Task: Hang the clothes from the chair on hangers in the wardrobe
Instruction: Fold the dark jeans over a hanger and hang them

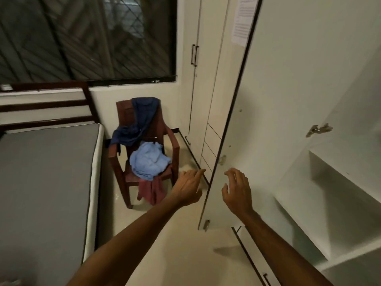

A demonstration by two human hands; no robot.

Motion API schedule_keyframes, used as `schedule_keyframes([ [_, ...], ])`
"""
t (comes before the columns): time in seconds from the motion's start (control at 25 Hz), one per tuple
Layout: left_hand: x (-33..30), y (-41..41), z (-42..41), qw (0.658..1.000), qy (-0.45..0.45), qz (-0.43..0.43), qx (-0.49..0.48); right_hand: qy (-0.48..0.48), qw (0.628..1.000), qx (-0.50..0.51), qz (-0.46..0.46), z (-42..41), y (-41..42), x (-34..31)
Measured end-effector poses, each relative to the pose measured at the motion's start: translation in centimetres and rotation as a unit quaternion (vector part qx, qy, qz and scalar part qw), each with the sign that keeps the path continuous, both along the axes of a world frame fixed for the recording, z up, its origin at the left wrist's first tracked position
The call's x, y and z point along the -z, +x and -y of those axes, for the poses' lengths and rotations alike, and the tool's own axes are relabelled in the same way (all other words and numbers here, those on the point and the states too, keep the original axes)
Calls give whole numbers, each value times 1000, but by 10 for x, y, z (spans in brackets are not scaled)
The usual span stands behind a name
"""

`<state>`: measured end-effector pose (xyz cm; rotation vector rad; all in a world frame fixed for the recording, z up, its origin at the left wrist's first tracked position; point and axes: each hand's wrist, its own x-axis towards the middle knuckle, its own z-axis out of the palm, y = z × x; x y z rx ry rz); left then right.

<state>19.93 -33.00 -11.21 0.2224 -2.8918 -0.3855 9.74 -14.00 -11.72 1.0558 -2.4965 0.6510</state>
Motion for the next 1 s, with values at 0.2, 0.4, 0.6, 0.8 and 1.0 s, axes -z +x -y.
schedule_keyframes([
  [0.2,22,54,78,986,111,14,-126,33,998,-49,38,74,22,28],
  [0.4,36,83,165,974,126,25,-186,62,994,-61,68,161,25,48],
  [0.6,67,94,254,970,113,45,-209,82,992,-67,69,241,20,57],
  [0.8,67,93,309,971,121,68,-196,73,992,-54,90,302,12,69],
  [1.0,81,68,352,964,154,91,-199,65,989,-37,128,357,-7,92],
])
